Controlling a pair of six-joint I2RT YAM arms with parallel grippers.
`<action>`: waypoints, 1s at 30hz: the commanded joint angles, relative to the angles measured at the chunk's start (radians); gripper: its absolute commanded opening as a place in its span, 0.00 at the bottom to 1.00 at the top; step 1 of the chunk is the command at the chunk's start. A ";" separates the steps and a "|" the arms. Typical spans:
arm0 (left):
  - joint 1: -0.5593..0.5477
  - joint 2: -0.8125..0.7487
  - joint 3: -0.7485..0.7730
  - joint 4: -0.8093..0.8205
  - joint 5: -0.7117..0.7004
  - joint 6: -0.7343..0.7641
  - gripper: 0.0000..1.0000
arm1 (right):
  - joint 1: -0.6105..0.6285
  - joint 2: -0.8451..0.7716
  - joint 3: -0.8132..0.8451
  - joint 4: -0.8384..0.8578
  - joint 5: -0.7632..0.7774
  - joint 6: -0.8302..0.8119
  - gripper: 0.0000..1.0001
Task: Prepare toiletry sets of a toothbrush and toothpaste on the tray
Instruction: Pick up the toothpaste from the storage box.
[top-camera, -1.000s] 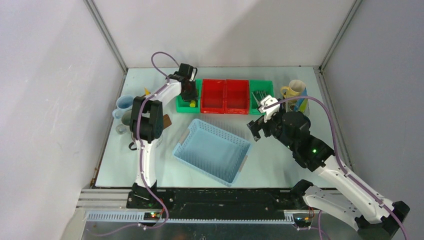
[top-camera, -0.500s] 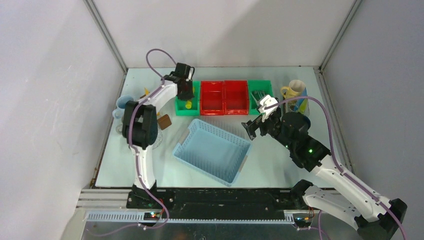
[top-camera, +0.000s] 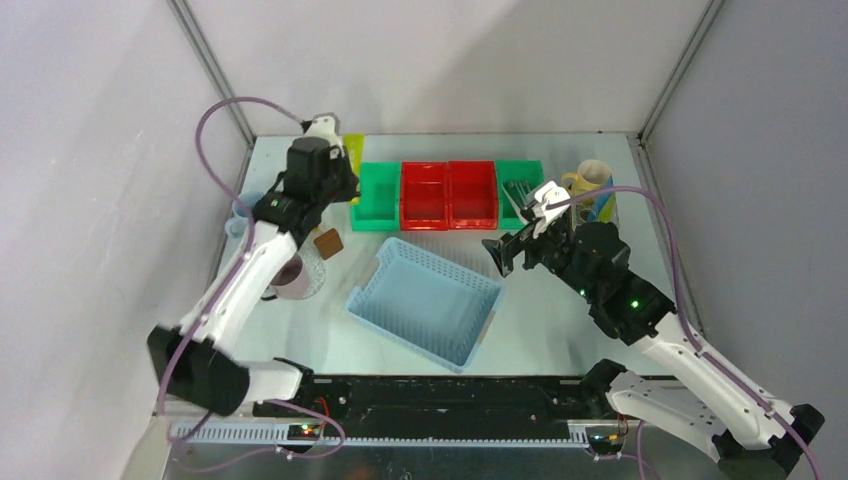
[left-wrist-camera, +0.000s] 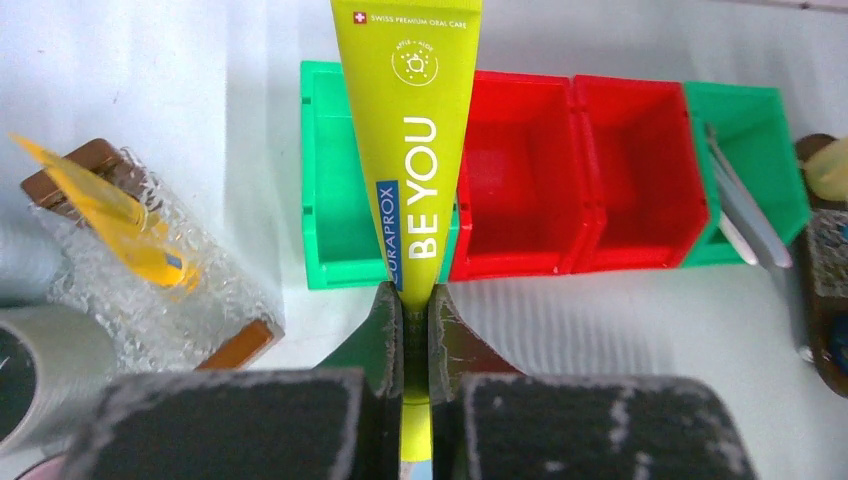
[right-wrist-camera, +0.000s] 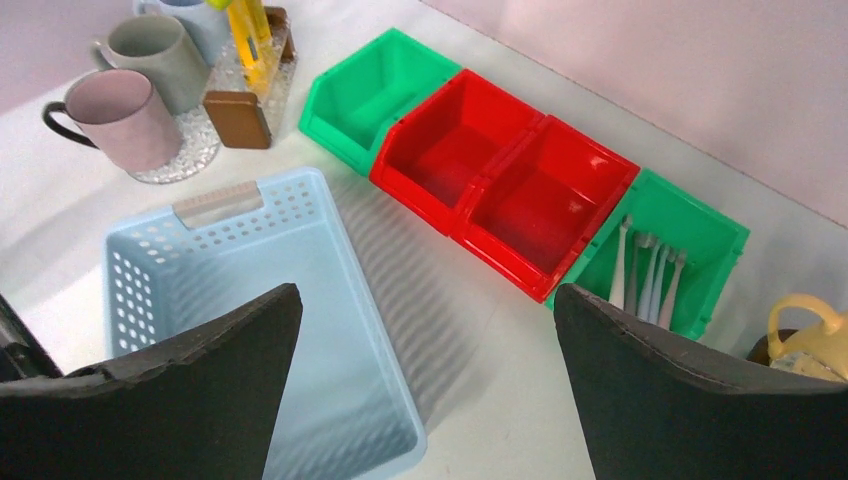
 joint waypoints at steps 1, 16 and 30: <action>-0.018 -0.226 -0.108 0.092 -0.057 0.011 0.00 | 0.023 -0.028 0.070 -0.053 0.039 0.047 1.00; -0.066 -0.615 -0.414 0.423 -0.079 -0.003 0.00 | 0.238 0.172 0.065 0.329 0.049 -0.086 0.98; -0.195 -0.786 -0.559 0.588 -0.038 -0.100 0.00 | 0.385 0.500 0.123 0.865 -0.014 -0.124 0.97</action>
